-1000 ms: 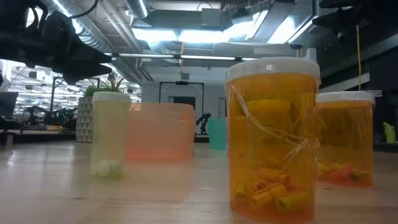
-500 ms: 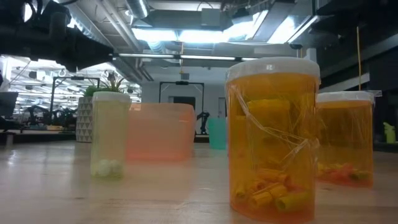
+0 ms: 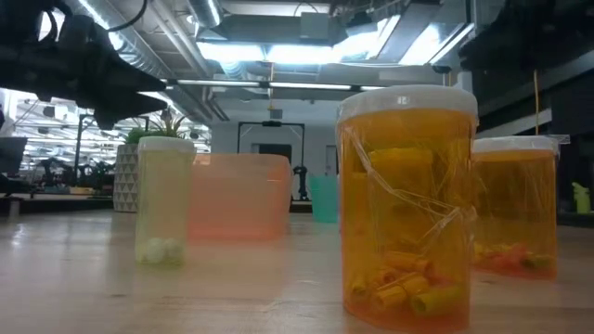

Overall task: Pick and place medicine bottles into bin by pill shape (circle, oval)
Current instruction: Put the small yellow pill bottle into the orange bin

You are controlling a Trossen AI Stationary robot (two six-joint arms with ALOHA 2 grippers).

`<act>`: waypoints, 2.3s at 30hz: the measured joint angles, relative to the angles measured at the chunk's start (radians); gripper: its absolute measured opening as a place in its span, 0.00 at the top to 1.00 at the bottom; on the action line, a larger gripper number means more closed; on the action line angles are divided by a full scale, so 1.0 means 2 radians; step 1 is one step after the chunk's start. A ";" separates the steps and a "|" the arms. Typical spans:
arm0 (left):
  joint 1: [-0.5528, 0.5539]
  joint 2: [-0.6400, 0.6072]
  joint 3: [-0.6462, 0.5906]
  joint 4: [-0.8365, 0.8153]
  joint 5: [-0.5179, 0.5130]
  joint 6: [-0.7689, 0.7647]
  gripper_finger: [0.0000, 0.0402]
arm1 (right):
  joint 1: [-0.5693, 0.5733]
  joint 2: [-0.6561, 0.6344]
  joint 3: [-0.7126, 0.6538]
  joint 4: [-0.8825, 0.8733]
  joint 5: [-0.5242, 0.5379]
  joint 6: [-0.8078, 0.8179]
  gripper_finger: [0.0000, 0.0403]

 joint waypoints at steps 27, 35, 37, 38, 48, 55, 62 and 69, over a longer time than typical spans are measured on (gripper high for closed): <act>-0.021 0.257 0.244 -0.056 0.019 0.211 0.47 | 0.000 0.193 0.071 0.011 -0.099 0.040 0.56; 0.003 0.279 0.251 -0.051 0.019 0.222 0.47 | 0.000 0.191 0.071 0.011 -0.099 -0.001 0.56; 0.011 0.279 0.251 -0.052 0.019 0.203 0.47 | 0.000 0.191 0.071 0.012 -0.098 -0.010 0.56; 0.017 0.282 0.251 -0.052 0.023 0.192 0.47 | 0.000 0.191 0.071 0.012 -0.099 -0.010 0.56; 0.049 0.355 0.309 -0.118 0.107 0.172 0.50 | 0.000 0.202 0.072 -0.083 -0.181 0.159 0.56; 0.021 0.429 0.375 -0.190 0.112 0.170 0.52 | 0.000 0.228 0.071 -0.113 -0.207 0.230 0.56; -0.028 0.460 0.406 -0.204 0.111 0.171 0.52 | 0.028 0.256 0.071 -0.114 -0.253 0.250 0.56; -0.067 0.459 0.406 -0.197 0.074 0.167 0.52 | 0.054 0.255 0.071 -0.116 -0.288 0.249 0.56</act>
